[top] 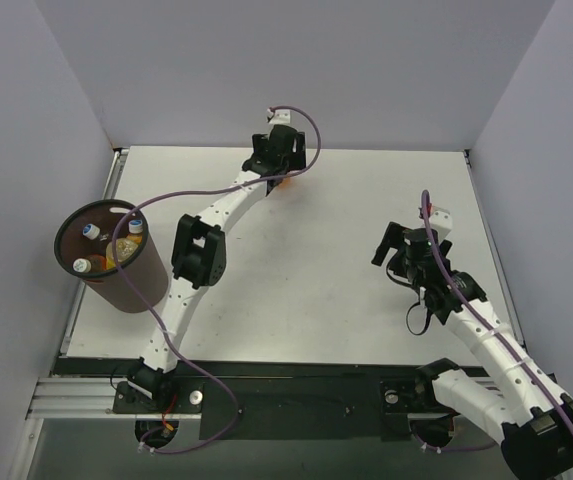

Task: Put the plastic bottles in the bin

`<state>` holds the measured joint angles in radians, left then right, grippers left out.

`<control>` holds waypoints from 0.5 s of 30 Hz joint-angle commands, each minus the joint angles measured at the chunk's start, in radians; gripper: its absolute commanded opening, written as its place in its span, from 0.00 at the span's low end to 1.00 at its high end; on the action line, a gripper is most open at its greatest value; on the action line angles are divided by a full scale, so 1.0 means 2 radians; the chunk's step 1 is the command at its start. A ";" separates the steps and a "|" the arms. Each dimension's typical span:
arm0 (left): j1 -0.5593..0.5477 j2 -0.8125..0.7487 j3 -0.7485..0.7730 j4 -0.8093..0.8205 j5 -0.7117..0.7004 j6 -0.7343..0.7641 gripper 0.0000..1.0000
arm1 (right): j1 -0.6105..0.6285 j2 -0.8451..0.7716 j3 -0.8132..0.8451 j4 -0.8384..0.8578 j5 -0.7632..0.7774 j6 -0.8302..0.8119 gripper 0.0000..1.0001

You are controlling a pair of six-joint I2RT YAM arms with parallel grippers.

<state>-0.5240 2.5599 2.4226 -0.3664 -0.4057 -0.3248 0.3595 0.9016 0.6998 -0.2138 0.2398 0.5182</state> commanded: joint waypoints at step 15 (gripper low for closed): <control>0.009 0.061 0.004 0.116 -0.018 -0.053 0.97 | -0.003 0.031 0.035 -0.003 -0.004 -0.013 0.89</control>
<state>-0.5114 2.6713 2.4325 -0.2111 -0.4400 -0.4129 0.3595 0.9607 0.7261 -0.2131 0.2272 0.5026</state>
